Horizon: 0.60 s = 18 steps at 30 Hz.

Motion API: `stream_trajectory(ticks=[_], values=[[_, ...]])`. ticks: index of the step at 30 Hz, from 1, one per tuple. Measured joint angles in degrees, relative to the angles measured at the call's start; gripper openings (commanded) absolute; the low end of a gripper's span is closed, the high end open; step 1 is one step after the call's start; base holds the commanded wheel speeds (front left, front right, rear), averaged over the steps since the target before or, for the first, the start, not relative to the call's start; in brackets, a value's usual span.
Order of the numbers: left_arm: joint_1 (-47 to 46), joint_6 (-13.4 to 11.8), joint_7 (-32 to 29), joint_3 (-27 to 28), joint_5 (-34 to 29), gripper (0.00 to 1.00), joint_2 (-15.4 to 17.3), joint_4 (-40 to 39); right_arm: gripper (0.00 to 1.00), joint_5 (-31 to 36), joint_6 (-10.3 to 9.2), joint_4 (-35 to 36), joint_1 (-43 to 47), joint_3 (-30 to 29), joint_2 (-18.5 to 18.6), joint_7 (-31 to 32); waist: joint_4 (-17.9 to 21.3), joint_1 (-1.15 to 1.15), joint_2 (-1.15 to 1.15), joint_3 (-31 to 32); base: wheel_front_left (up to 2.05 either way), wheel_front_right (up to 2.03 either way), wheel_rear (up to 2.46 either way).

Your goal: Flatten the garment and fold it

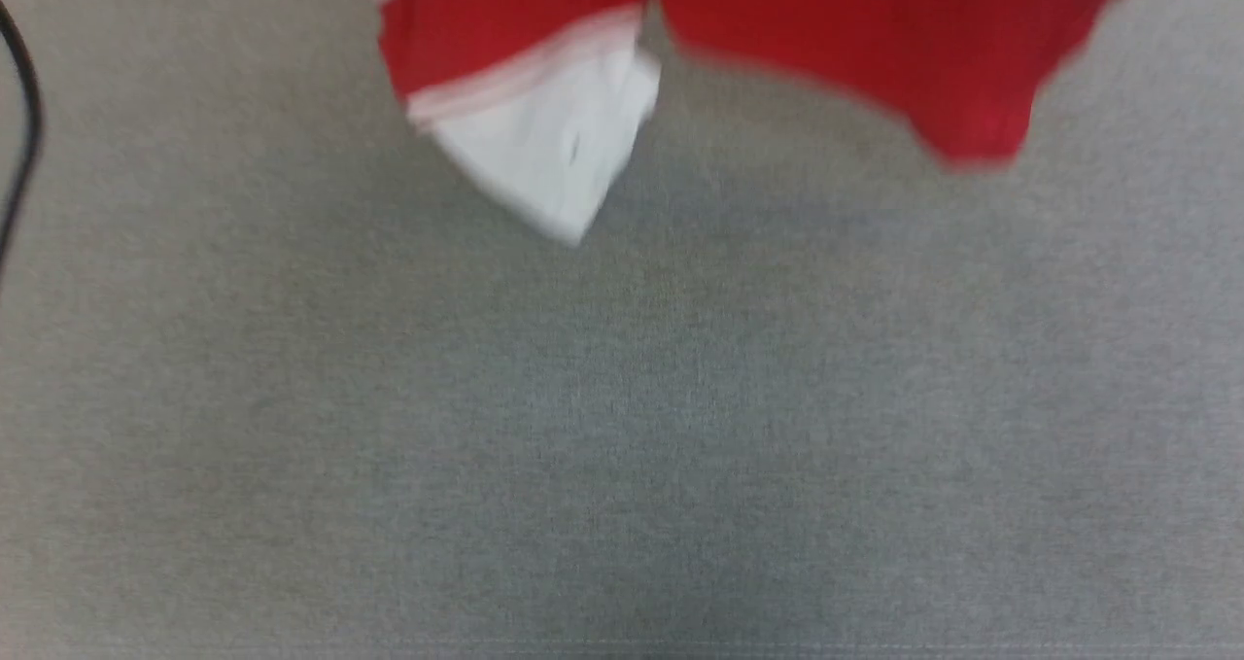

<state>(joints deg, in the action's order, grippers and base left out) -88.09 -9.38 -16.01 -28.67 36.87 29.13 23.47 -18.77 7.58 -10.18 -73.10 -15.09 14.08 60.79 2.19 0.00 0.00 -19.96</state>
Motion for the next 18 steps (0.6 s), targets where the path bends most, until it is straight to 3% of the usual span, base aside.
stream_trajectory(ticks=[10,18], values=[[-15.51,0.8,8.25,-0.41,-5.73,0.0,-1.46,9.4,0.0,7.38,0.0,-11.22,-16.92,-0.73,-2.74,-12.94,0.21,0.01,0.0,-10.41,0.0,0.0,0.0],[-16.77,1.16,13.17,-0.14,-5.91,0.0,-3.07,14.43,0.0,8.56,0.0,-17.3,-20.09,0.04,-3.59,-19.16,-0.19,0.01,0.0,-17.09,0.0,0.0,0.0]])
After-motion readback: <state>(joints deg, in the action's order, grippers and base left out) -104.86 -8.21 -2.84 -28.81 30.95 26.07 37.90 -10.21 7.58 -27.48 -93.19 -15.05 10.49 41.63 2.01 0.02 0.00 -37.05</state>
